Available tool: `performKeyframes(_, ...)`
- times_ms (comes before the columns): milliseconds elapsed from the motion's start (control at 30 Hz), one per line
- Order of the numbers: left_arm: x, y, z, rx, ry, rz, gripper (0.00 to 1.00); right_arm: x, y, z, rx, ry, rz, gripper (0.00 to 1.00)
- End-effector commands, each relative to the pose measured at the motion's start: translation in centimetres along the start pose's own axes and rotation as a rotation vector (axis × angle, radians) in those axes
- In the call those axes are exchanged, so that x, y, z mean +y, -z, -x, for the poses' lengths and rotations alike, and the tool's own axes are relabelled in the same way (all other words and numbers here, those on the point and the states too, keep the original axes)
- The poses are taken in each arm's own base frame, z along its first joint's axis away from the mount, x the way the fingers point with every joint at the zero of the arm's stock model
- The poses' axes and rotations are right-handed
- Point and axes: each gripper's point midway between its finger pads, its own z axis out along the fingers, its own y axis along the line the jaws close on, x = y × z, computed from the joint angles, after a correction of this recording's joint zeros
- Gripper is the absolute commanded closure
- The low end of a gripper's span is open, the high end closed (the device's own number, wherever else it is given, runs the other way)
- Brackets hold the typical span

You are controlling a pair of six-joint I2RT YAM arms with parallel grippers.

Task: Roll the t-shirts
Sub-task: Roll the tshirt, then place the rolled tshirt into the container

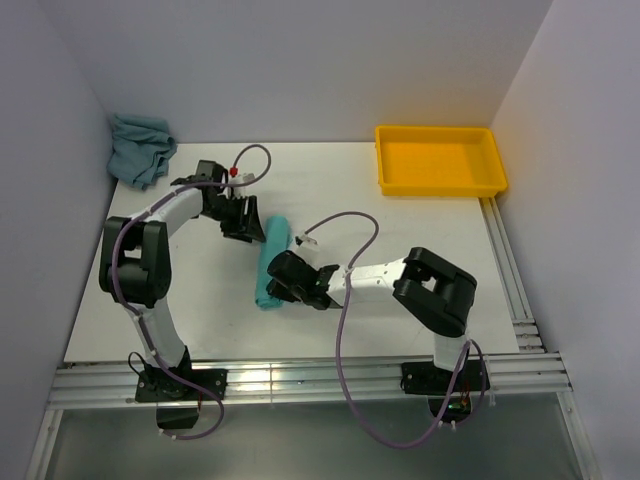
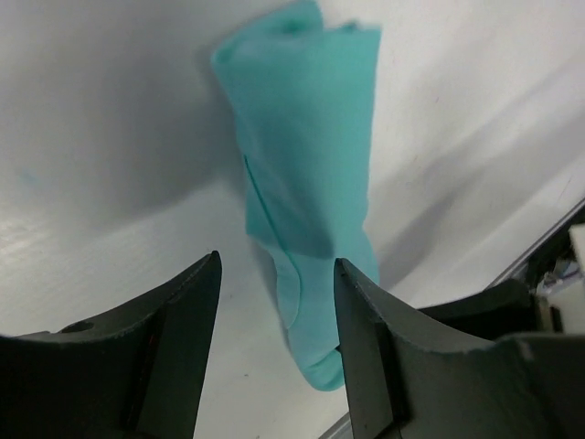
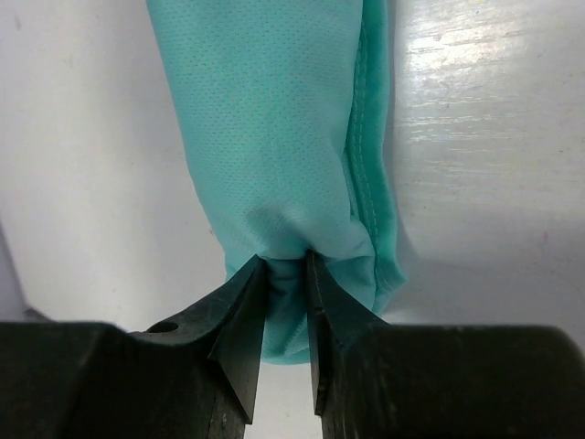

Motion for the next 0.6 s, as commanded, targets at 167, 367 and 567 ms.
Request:
performKeyframes(167,-1.2,-0.8,-3.8,0.052,-0.015,-0.133,0.43,-1.2,-0.5,-1.4,0.090,-0.108,0.101,0.72)
performKeyframes(367,0.0,-2.1,-3.9,0.065,0.029,-0.072,0.49,-1.0,-0.6,-1.1,0.087,-0.106,0.091,0.64)
performKeyframes(567,1.9,-2.9,-3.5,0.069,0.047,0.049,0.54,0.6,0.2,0.8,0.042,-0.077,0.086,0.44)
